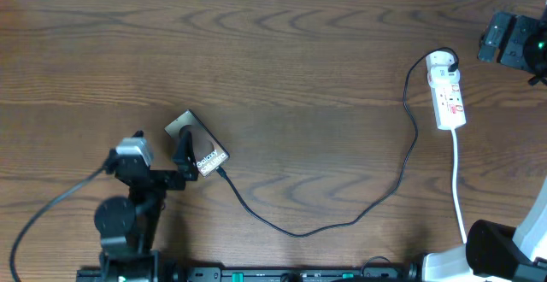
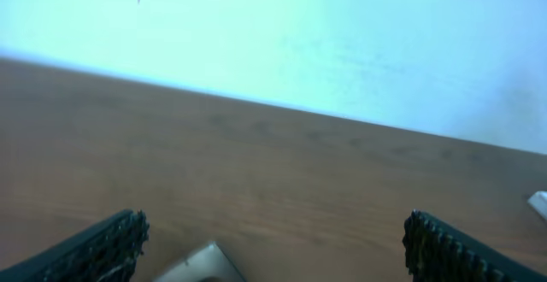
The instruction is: Plug charger to phone and switch on socket
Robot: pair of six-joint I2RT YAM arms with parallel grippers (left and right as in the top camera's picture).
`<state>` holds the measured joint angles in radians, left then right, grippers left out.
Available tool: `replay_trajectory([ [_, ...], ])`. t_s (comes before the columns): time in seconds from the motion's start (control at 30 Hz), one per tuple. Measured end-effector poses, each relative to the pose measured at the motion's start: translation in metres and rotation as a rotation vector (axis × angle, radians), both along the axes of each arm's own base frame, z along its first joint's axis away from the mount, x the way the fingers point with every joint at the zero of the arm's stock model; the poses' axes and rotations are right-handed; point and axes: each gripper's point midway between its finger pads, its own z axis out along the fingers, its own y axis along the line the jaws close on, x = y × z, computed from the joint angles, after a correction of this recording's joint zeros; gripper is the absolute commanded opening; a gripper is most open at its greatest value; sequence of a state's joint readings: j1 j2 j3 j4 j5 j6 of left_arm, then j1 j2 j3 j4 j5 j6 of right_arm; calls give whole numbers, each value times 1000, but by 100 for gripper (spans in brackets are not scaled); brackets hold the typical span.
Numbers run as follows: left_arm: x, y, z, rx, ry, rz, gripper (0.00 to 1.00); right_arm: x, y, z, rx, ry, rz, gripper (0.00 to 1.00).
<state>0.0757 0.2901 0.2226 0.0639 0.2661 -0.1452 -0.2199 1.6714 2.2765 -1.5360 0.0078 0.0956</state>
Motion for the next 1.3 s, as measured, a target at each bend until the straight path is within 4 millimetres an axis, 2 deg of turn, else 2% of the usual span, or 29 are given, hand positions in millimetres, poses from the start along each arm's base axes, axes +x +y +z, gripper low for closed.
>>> replay_trajectory([
  [0.17, -5, -8, -11, 156, -156, -49, 98, 0, 0, 0, 0, 1, 0, 99],
  [0.27, -6, -10, -31, 211, -133, -64, 98, 0, 0, 0, 0, 0, 0, 99],
  [0.4, -8, -2, -35, 251, -121, -39, 98, 0, 0, 0, 0, 1, 0, 99],
  [0.53, -13, 8, -57, 254, -32, 0, 98, 0, 0, 0, 0, 1, 0, 99],
  [0.73, -14, 22, -55, 260, -20, 82, 98, 0, 0, -1, 0, 2, 0, 99],
  [0.93, -15, 37, -57, 184, 9, 179, 98, 0, 0, -1, 1, 2, 0, 99],
  [1.3, -15, 40, -58, 156, 16, 208, 98, 0, 0, -1, 1, 2, 0, 99],
])
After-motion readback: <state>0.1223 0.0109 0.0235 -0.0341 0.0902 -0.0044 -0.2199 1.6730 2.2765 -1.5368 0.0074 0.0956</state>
